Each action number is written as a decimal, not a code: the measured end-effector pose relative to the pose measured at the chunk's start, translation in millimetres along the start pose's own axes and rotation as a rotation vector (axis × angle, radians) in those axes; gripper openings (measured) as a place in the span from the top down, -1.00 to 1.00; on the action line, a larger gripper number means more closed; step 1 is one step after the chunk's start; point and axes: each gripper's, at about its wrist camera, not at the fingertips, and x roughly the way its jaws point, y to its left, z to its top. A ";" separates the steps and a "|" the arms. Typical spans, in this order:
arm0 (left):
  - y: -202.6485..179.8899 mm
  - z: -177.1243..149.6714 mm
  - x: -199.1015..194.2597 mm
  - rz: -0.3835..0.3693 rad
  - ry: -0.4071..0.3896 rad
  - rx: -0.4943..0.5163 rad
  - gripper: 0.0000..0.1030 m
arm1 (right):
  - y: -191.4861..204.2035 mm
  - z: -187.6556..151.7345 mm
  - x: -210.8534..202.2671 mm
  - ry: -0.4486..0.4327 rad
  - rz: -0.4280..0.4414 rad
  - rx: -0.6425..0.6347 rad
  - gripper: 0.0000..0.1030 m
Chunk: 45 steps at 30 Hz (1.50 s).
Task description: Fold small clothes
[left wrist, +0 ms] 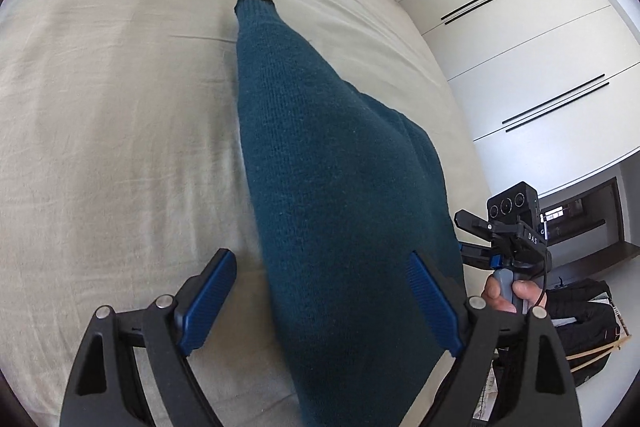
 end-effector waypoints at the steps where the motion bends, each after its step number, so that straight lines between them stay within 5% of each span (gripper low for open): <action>1: -2.7 1.9 3.6 0.005 0.006 0.003 -0.70 | 2.4 2.4 1.0 0.005 0.002 -0.010 -0.25; 9: -9.7 0.6 18.7 0.070 0.042 0.008 -0.32 | 33.4 36.9 53.6 0.126 -0.107 -0.104 -0.25; 12: -15.2 2.2 21.1 0.090 0.047 0.008 -0.20 | 47.6 36.0 55.9 0.136 -0.199 -0.153 -0.01; 20: -36.9 6.9 27.8 0.203 0.043 0.040 0.02 | 92.6 5.3 81.1 0.077 -0.517 -0.347 0.52; 25: -56.0 2.6 9.9 0.267 0.027 0.099 0.16 | 145.5 -26.0 91.1 0.019 -0.730 -0.538 0.60; 38: -39.3 -76.2 -144.8 0.372 -0.047 0.182 0.17 | 250.9 -145.7 81.2 -0.014 -0.552 -0.676 0.61; 45: 0.8 -114.0 -170.7 0.417 -0.027 0.147 0.16 | 251.3 -186.6 104.6 0.064 -0.473 -0.653 0.61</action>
